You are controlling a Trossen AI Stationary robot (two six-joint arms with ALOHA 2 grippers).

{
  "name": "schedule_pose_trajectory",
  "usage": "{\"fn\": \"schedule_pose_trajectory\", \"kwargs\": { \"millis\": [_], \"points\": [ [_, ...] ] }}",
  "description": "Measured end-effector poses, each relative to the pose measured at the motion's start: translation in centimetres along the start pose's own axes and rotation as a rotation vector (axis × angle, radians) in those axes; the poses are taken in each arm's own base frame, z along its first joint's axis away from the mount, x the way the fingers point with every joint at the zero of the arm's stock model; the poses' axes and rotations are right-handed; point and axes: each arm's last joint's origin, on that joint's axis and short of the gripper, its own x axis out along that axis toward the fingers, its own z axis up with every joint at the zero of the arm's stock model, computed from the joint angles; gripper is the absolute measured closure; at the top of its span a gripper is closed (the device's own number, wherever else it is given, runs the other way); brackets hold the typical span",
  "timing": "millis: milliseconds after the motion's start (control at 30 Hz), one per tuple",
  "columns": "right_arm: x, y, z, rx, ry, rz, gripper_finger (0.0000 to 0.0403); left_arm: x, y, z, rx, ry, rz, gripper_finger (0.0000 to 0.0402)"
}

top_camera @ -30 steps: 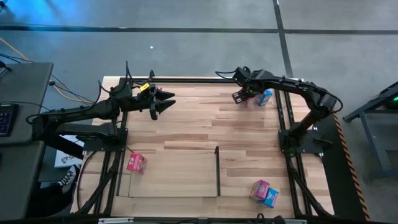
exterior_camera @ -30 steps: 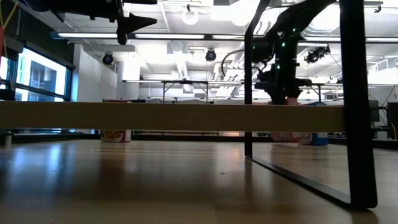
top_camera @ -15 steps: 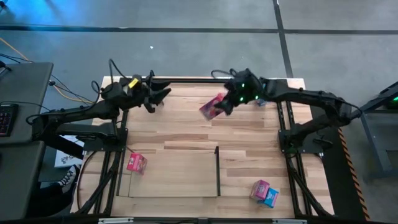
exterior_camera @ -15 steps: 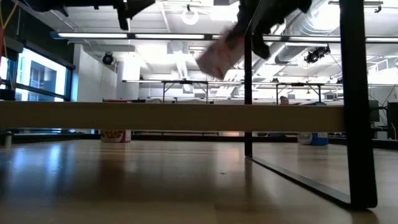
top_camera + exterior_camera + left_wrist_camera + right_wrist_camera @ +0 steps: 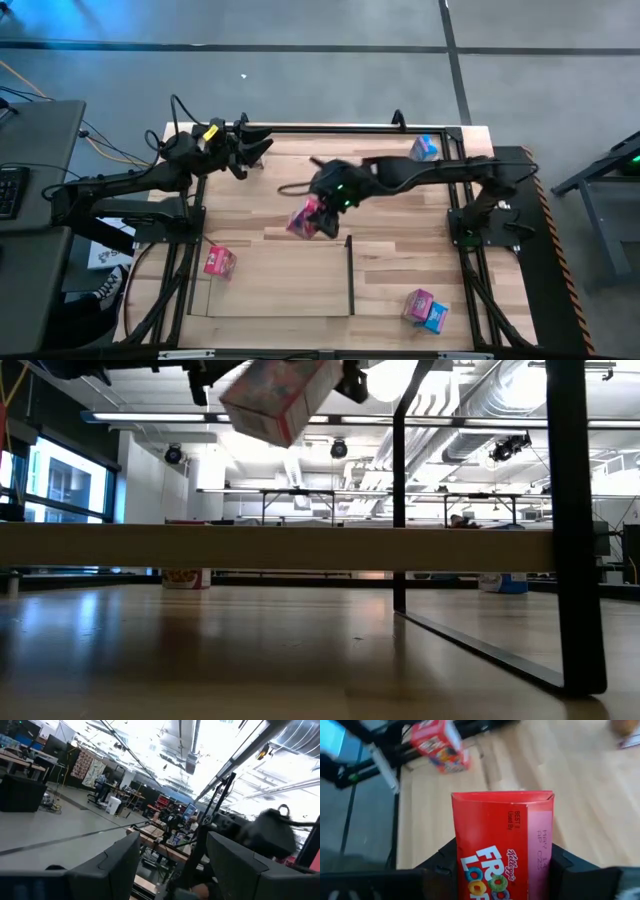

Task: Stack cereal on shelf
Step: Put the red cereal box on the shelf

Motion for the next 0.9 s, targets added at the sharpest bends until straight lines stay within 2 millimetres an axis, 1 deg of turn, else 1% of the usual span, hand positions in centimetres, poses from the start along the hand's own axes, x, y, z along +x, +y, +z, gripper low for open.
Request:
{"fn": "schedule_pose_trajectory", "kwargs": {
  "millis": [100, 233, 400, 467, 667, 767, 900],
  "points": [
    [1.2, 1.6, 0.2, -0.058, 0.072, 0.018, 0.0256, 0.0, 0.0, 0.0, 0.000, -0.001, 0.002, 0.0180],
    [3.2, 3.1, -0.7, -0.187, 0.206, 0.018, 0.0256, 0.0, 0.0, 0.0, -0.001, -0.001, 0.002, 0.0180],
    [6.0, 4.1, -2.3, -0.343, 0.322, 0.061, 0.0256, 0.0, 0.0, 0.0, -0.046, 0.000, 0.000, 0.0180],
    [6.8, 4.3, -2.8, -0.379, 0.346, 0.062, 0.0256, 0.0, 0.0, 0.0, -0.063, 0.000, 0.000, 0.0180],
    [7.8, 4.4, -3.8, -0.485, 0.389, 0.050, 0.0256, 0.0, 0.0, 0.0, -0.065, -0.001, 0.001, 0.0180],
    [7.8, 4.5, -4.1, -0.569, 0.401, 0.029, 0.0256, 0.0, 0.0, 0.0, -0.085, -0.001, 0.001, 0.0180],
    [7.8, 4.8, -4.3, -0.647, 0.403, 0.045, 0.0256, 0.0, 0.0, 0.0, -0.107, -0.001, 0.002, 0.0180]
  ]
}}
